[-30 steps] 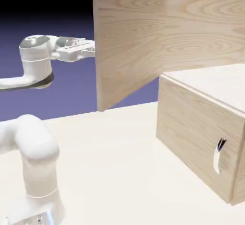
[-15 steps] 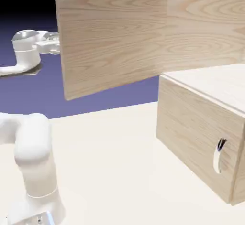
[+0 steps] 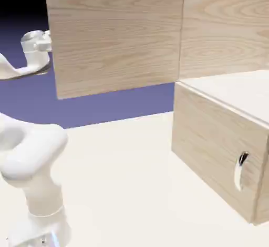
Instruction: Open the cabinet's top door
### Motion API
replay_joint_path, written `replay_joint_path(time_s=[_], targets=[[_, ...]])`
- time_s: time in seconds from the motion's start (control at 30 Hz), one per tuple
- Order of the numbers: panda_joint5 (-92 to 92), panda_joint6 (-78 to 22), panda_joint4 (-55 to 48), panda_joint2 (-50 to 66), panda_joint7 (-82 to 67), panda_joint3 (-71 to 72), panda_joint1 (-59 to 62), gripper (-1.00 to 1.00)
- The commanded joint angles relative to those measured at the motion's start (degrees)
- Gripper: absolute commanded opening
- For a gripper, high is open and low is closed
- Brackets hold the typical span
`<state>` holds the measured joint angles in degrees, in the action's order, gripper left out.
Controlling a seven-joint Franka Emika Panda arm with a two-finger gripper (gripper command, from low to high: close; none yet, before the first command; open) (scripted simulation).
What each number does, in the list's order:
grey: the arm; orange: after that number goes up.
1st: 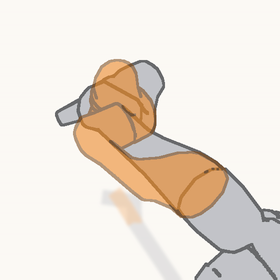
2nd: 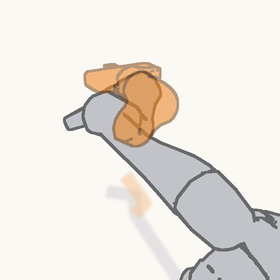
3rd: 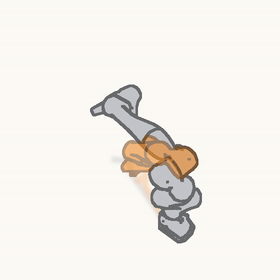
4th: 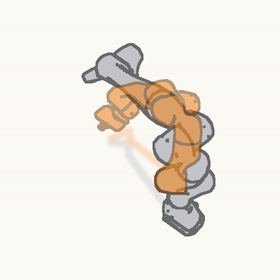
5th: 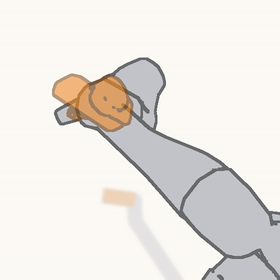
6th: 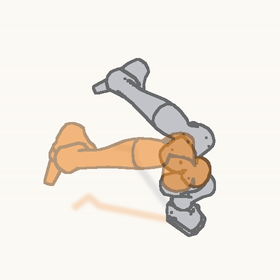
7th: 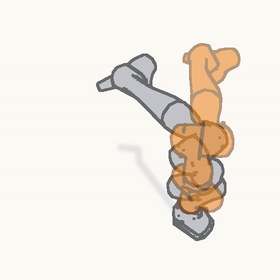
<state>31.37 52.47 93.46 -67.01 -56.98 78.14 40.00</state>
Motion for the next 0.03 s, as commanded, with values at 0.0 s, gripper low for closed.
replay_joint_path(time_s=[0.0], targets=[[-0.1, -1.1, -2.1, -0.3, -0.7, 0.6, 1.7, -1.0]])
